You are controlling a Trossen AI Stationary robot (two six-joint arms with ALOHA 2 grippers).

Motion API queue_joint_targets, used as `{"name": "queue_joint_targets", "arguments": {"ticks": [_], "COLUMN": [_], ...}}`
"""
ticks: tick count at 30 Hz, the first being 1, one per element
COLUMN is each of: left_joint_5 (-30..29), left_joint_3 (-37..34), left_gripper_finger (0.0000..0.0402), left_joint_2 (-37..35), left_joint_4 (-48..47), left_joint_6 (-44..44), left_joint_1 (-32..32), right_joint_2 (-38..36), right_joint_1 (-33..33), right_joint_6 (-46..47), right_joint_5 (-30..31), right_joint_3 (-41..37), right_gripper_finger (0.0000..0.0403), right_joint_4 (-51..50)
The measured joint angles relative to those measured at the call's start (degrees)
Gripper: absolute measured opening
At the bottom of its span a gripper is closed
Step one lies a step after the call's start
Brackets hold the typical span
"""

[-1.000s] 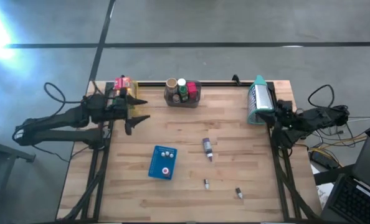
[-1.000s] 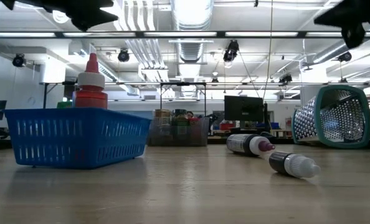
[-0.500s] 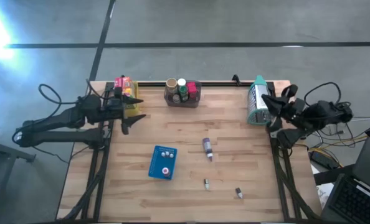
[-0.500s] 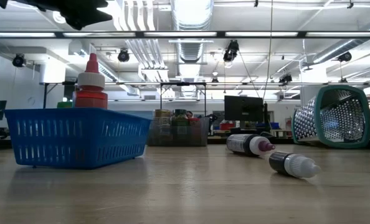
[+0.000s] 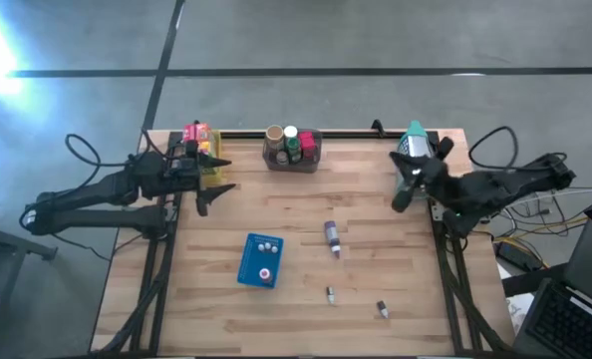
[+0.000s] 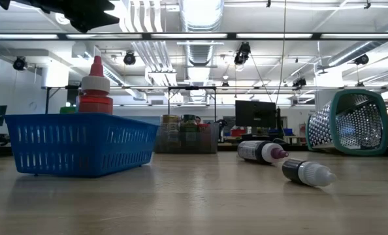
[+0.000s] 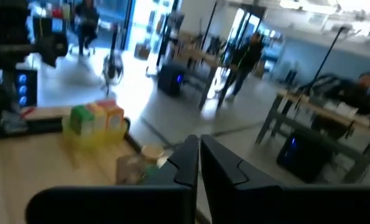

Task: Pick & Place Kitchen Items
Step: Put the large purple food coloring bottle into the blue bin

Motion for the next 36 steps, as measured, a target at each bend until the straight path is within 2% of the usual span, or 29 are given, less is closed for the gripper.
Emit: {"name": "queue_joint_targets", "arguments": {"ticks": [4,9,15,19,25,36], "left_joint_5": [0.0,0.0,0.0,0.0,0.0,0.0], "left_joint_3": [0.0,0.0,0.0,0.0,0.0,0.0], "left_gripper_finger": [0.0296,0.0296,0.0296,0.0296,0.0296,0.0296], "left_joint_2": [0.3,0.4,0.4,0.4,0.4,0.4], "left_joint_4": [0.0,0.0,0.0,0.0,0.0,0.0], "left_joint_6": [0.0,0.0,0.0,0.0,0.0,0.0], "left_joint_1": [0.0,0.0,0.0,0.0,0.0,0.0], "right_joint_2": [6.9,14.9,23.2,27.7,32.8,41.4], "right_joint_1": [0.0,0.0,0.2,0.3,2.1,8.1], "right_joint_6": [12.2,26.6,36.3,41.7,52.7,71.3], "right_joint_5": [0.4,1.8,1.9,1.5,1.1,1.1], "right_joint_3": [7.6,15.6,22.9,25.9,26.9,26.0], "right_gripper_finger": [0.0042,0.0103,0.0176,0.0208,0.022,0.0195], "right_joint_4": [-11.5,-23.3,-30.7,-32.9,-35.8,-35.7]}}
